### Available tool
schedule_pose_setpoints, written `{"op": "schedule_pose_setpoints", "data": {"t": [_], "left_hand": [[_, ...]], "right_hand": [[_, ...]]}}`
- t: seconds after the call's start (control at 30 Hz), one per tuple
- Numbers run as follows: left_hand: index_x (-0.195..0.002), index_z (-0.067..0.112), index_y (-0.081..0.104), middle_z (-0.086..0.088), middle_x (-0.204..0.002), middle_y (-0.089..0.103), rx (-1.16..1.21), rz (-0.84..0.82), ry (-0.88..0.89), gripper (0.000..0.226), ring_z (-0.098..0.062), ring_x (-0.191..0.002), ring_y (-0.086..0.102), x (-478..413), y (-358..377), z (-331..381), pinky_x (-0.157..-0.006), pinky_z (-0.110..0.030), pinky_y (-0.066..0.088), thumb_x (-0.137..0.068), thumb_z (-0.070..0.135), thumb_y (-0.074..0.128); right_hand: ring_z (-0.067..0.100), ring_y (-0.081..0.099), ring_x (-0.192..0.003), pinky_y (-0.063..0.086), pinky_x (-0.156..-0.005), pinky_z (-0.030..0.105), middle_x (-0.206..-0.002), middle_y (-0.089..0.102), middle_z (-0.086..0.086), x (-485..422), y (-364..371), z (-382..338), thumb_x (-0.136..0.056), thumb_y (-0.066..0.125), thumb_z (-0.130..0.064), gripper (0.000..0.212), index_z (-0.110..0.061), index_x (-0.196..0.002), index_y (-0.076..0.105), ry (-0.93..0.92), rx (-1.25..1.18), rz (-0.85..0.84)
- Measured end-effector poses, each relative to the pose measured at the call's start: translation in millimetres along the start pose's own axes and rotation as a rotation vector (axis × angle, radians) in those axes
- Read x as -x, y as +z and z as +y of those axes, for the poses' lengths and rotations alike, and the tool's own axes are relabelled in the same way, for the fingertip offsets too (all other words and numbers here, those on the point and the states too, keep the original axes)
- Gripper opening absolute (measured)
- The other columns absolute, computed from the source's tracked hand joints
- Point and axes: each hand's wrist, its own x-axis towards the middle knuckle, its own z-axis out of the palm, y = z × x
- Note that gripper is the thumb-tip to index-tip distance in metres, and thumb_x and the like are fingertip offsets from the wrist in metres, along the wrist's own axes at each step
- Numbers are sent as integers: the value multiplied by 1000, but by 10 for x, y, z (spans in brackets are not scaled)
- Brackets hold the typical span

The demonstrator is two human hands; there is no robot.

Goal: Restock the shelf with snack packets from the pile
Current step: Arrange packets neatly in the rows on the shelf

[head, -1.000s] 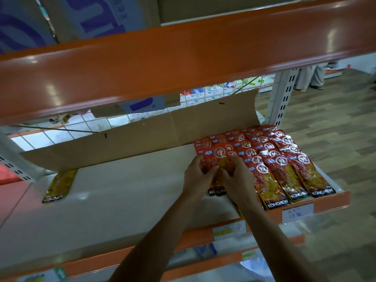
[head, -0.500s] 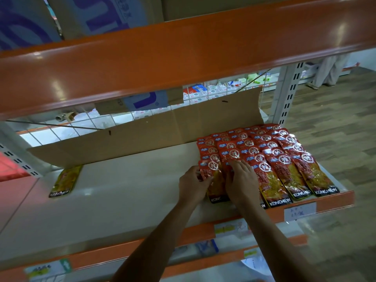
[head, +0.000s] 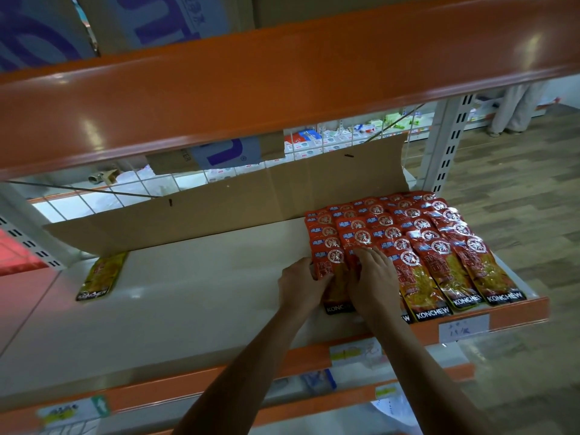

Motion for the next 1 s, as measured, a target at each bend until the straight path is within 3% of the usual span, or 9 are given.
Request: {"op": "schedule_pose_setpoints", "data": {"t": [0.3, 0.47, 0.7, 1.0], "left_hand": [[-130, 16, 55, -2, -113, 67, -81, 60, 0, 53, -17, -102, 63, 30, -134, -69, -83, -28, 48, -90, 51, 57], [-132, 21, 53, 0, -119, 63, -122, 142, 56, 45, -14, -106, 59, 91, -415, -268, -83, -23, 45, -92, 42, 57], [-136, 20, 48, -1, -133, 53, -200, 199, 35, 45, -20, -123, 46, 276, -1031, -842, -98, -31, 43, -95, 38, 52], [-135, 19, 51, -2, -132, 56, -286, 322, -20, 42, -22, -122, 47, 741, -2076, -1804, -100, -32, 40, -97, 37, 49]], "right_hand": [[23, 34, -136, 24, -115, 39, -141, 48, 7, 74, 58, -150, -92, 56, -24, 45, -10, -134, 50, -66, 11, 17], [21, 36, -135, 26, -114, 37, -141, 48, 6, 155, 212, -446, -89, 54, -13, 45, -11, -134, 49, -146, 4, -26], [25, 38, -135, 29, -113, 37, -139, 51, 9, 473, 594, -1177, -90, 55, -11, 43, -8, -133, 52, -289, -23, -70], [21, 36, -136, 23, -116, 35, -143, 48, 5, 1120, 1199, -2373, -92, 53, -12, 45, -13, -137, 48, -401, -43, -149]]}}
